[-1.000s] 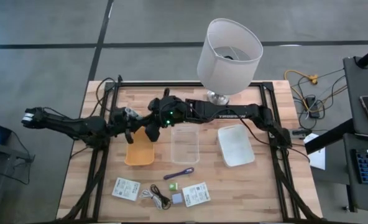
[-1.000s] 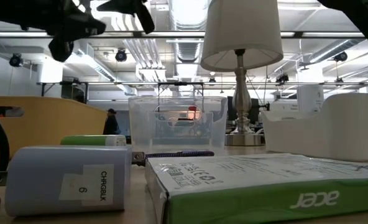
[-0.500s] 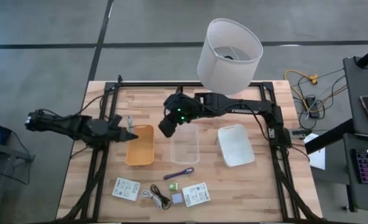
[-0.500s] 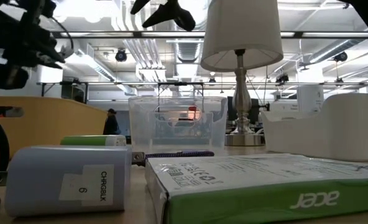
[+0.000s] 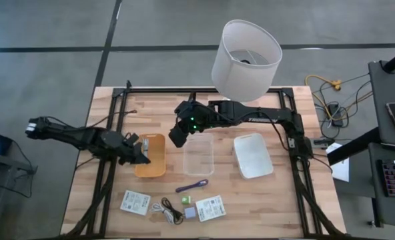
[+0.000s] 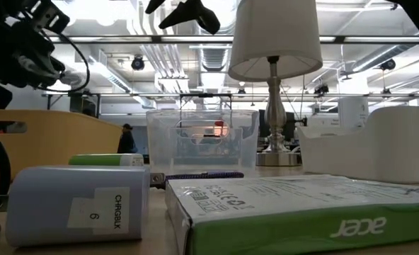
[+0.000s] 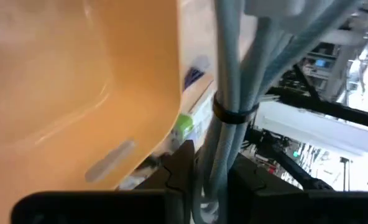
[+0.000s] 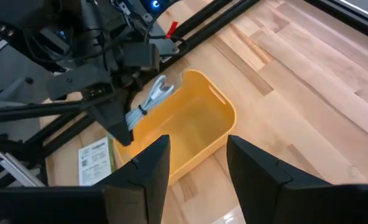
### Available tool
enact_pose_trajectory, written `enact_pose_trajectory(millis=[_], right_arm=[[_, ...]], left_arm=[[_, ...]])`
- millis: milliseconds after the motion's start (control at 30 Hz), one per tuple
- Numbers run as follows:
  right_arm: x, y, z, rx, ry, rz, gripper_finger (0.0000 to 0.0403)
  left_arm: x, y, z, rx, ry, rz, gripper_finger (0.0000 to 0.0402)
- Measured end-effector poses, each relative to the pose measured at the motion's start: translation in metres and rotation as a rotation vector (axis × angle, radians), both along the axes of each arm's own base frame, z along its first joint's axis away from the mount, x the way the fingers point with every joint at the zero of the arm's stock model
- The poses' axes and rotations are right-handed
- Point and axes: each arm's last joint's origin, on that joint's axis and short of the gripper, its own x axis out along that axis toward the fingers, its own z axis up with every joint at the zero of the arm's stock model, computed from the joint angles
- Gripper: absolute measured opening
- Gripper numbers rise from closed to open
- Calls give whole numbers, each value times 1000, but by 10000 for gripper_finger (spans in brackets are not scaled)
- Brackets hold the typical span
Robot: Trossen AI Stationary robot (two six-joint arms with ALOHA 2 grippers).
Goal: Pick and place items into bin
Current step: Put the gray charger cable into the yellow bin, then put the purple charger cable into the yellow bin
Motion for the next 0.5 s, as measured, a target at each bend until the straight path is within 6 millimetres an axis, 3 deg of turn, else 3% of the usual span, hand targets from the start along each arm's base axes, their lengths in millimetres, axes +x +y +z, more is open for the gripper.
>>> enact_pose_trajectory(millis=[167, 500], right_arm=[[0, 1, -1, -7, 3, 8, 147], [-2, 3, -4, -30, 45, 39, 149]], left_arm=[[7, -2, -8, -18, 83, -6, 90], [15, -6, 1, 9, 41, -104, 199]])
